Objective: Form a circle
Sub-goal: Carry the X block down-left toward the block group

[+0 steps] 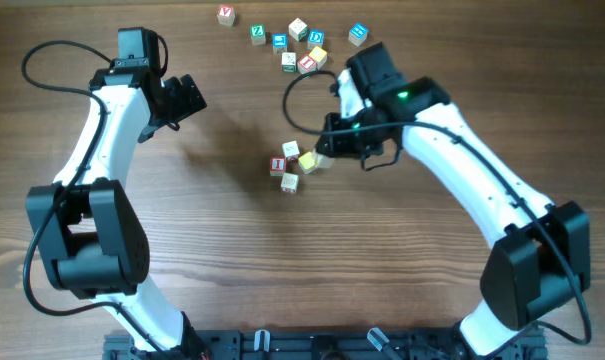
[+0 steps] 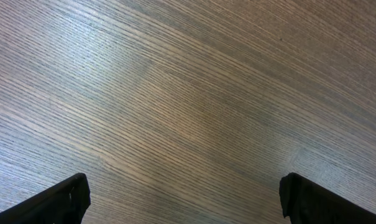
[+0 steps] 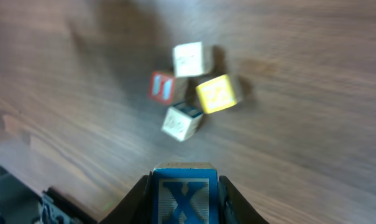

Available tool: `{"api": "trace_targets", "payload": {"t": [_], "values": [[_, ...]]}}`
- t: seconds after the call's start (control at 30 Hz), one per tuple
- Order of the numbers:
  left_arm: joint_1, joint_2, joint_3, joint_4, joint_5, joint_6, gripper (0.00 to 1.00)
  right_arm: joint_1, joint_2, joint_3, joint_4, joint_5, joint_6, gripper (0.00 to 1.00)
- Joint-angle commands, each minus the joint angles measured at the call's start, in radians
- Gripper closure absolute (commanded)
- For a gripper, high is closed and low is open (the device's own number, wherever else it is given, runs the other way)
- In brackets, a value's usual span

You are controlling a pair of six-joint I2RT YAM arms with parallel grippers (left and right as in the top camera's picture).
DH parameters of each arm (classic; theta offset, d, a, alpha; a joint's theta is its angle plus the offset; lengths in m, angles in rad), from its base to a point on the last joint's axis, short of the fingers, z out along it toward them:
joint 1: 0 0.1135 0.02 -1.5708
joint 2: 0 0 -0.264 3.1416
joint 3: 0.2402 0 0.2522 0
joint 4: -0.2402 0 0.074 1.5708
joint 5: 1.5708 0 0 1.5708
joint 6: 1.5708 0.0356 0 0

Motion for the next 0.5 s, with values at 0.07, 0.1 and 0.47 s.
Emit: {"api": "trace_targets", "payload": {"t": [0.07,0.1,0.47], "values": [[0.003,-0.017,0.011,0.000,0.001,0.005,0.00,0.092,-0.005,0.002,-0.002,0.095,0.074,0.79],[0.003,-0.017,0.011,0.000,0.001,0.005,0.00,0.109,-0.005,0.002,-0.001,0.114,0.077,0.79],[0.003,-0.017,0.011,0.000,0.001,0.005,0.00,0.196,-0.004,-0.002,-0.002,0.187,0.080,0.79]]}}
